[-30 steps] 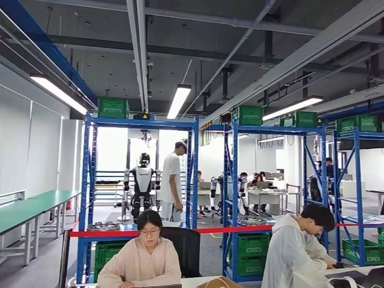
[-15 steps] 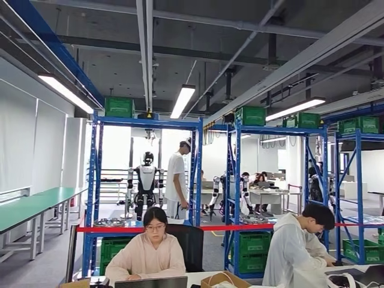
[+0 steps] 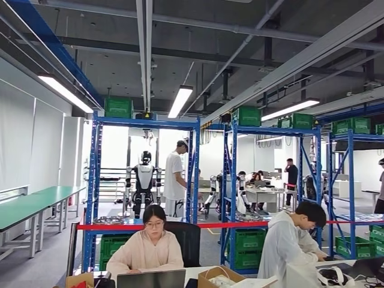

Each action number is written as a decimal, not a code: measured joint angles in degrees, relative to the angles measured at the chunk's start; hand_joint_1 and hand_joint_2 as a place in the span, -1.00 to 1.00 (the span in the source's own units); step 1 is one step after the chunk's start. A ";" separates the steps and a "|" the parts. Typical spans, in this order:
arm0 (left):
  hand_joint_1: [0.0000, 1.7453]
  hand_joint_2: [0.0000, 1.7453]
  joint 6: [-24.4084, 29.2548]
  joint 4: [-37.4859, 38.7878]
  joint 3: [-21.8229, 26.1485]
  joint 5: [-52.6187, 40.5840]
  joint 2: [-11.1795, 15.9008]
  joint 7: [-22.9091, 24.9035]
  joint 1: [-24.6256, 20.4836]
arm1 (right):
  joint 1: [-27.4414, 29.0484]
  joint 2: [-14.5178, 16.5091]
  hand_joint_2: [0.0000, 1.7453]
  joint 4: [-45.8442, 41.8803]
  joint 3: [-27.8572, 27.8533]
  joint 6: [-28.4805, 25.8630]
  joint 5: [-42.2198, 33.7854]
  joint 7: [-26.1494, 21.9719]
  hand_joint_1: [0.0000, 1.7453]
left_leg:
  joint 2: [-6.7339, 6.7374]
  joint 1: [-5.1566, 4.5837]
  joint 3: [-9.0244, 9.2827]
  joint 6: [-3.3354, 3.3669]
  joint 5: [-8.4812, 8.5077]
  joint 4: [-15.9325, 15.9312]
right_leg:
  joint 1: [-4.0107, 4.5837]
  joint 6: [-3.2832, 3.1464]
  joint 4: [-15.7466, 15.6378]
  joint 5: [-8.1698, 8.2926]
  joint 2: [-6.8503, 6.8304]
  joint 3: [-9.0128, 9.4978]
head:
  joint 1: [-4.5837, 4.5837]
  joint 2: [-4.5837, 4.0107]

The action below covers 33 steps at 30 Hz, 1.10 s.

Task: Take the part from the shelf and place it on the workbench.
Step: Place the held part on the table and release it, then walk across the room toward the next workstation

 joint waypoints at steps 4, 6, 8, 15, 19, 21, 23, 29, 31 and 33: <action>-1.00 -1.00 0.12 0.12 0.04 0.00 -0.31 -0.05 0.49 | 1.08 -0.12 -1.00 8.61 -1.90 -0.61 -2.14 1.95 -1.00 | -0.09 0.23 -1.93 -0.76 -7.21 5.71 | -0.15 -1.12 -0.46 2.51 -0.69 -2.26 | 0.01 0.03; -1.00 -1.00 0.13 0.24 0.05 0.00 -0.38 -0.15 0.61 | 1.44 -0.12 -1.00 12.08 -3.09 -0.91 -2.35 2.47 -1.00 | -0.09 0.30 -3.07 -1.15 -11.48 12.55 | -0.15 -1.27 0.24 3.35 -1.11 -4.09 | 0.02 0.01; -1.00 -1.00 0.12 0.43 0.05 0.00 -0.37 -0.23 0.61 | 1.42 -0.12 -1.00 14.60 -4.03 -1.18 -1.94 3.40 -1.00 | -0.07 0.52 -2.27 -1.67 -10.42 15.41 | -0.25 -1.06 1.35 4.14 -1.69 -6.34 | 0.02 0.00; -1.00 -1.00 -0.07 0.58 0.03 0.00 -0.41 -0.53 0.35 | 0.57 -0.19 -1.00 21.87 -7.16 -2.32 -0.49 6.07 -1.00 | 1.51 0.53 7.95 -0.88 -8.41 0.52 | -0.47 0.87 6.01 5.71 -3.82 -11.73 | 0.02 0.00; -1.00 -1.00 -0.06 0.60 0.03 0.01 -0.38 -0.56 0.47 | -0.25 -0.15 -1.00 28.39 -9.60 -3.92 1.34 6.51 -1.00 | 0.93 0.46 5.59 1.02 -6.10 0.60 | -1.02 2.35 10.41 -0.29 -1.34 -13.16 | 0.01 0.00; -1.00 -1.00 -0.05 0.62 0.03 0.00 -0.37 -0.56 0.37 | -0.74 -0.12 -1.00 31.27 -10.98 -5.84 3.65 7.25 -1.00 | 0.62 0.15 3.93 1.47 -4.76 0.65 | -1.11 2.51 17.06 -5.39 -0.69 -14.31 | 0.02 0.00; -1.00 -1.00 -0.05 0.64 0.03 0.00 -0.37 -0.55 0.36 | -1.59 -0.02 -1.00 34.66 -12.52 -8.19 7.02 8.25 -1.00 | 0.42 -0.23 2.27 1.57 -3.45 0.69 | -1.12 2.31 20.92 -5.86 -0.65 -13.77 | 0.02 0.00; -1.00 -1.00 -0.12 0.68 -0.12 0.00 -0.40 -0.43 0.21 | -5.00 0.36 -1.00 46.42 -17.63 -11.24 12.98 8.42 -1.00 | -0.03 -0.73 -1.16 0.92 0.20 0.67 | 0.01 -0.11 1.47 -1.55 0.61 1.11 | 0.04 0.01; -1.00 -1.00 -0.20 0.70 -0.30 0.00 -0.39 -0.23 0.17 | -6.61 0.41 -1.00 51.90 -19.53 -13.46 15.51 8.71 -1.00 | -0.16 -0.52 -1.68 0.31 1.38 0.48 | 0.29 -0.35 -0.60 -1.23 0.47 1.64 | 0.06 0.02; -1.00 -1.00 -0.23 0.74 -0.61 0.00 -0.39 0.01 0.22 | -8.17 0.44 -1.00 58.22 -21.44 -15.79 18.00 8.98 -1.00 | -0.45 -0.41 -2.50 -0.13 -0.44 1.42 | 0.22 -0.98 -1.02 0.33 -0.02 0.51 | 0.08 0.07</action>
